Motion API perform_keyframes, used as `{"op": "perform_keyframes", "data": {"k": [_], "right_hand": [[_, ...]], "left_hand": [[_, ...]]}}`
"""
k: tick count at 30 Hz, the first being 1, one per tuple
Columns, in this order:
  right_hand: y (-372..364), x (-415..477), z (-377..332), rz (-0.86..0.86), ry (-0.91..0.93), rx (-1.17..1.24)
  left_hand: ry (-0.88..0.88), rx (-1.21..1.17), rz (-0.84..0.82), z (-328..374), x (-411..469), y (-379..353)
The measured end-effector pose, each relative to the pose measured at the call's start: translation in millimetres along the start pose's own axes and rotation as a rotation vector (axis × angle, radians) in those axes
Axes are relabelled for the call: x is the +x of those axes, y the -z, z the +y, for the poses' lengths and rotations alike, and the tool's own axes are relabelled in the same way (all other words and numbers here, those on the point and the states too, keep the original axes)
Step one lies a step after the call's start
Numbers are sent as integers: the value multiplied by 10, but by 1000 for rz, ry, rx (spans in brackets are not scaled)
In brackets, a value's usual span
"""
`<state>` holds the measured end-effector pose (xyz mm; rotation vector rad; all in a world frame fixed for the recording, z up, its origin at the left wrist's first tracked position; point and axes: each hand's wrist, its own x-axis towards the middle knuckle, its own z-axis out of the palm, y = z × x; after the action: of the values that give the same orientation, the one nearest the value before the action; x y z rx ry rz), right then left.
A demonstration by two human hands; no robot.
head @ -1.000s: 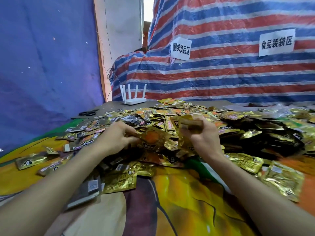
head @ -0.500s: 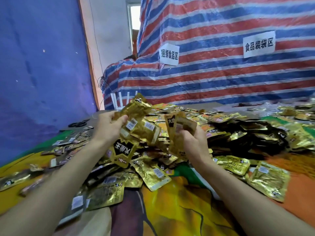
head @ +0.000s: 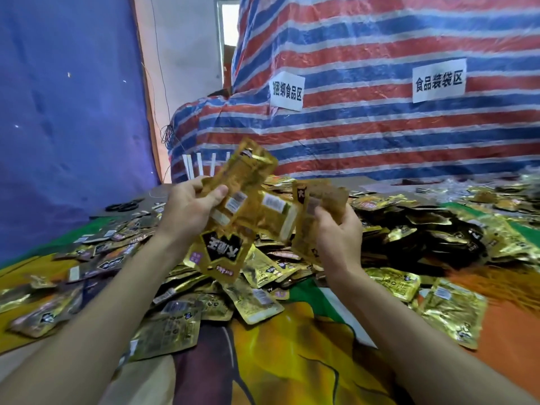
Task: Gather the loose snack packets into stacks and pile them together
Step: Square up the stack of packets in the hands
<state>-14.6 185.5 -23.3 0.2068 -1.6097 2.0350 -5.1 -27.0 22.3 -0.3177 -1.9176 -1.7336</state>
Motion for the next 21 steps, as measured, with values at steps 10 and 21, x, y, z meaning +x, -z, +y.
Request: {"op": "perform_keyframes", "data": {"k": [10,21], "right_hand": [[-118,-161,141,-167,-50,-184],[-149,-246,172,-143,-126,5]], "left_hand": [[59,-82,130,-194,-278,-569],[12,-184,77,-374,-530,-781]]}}
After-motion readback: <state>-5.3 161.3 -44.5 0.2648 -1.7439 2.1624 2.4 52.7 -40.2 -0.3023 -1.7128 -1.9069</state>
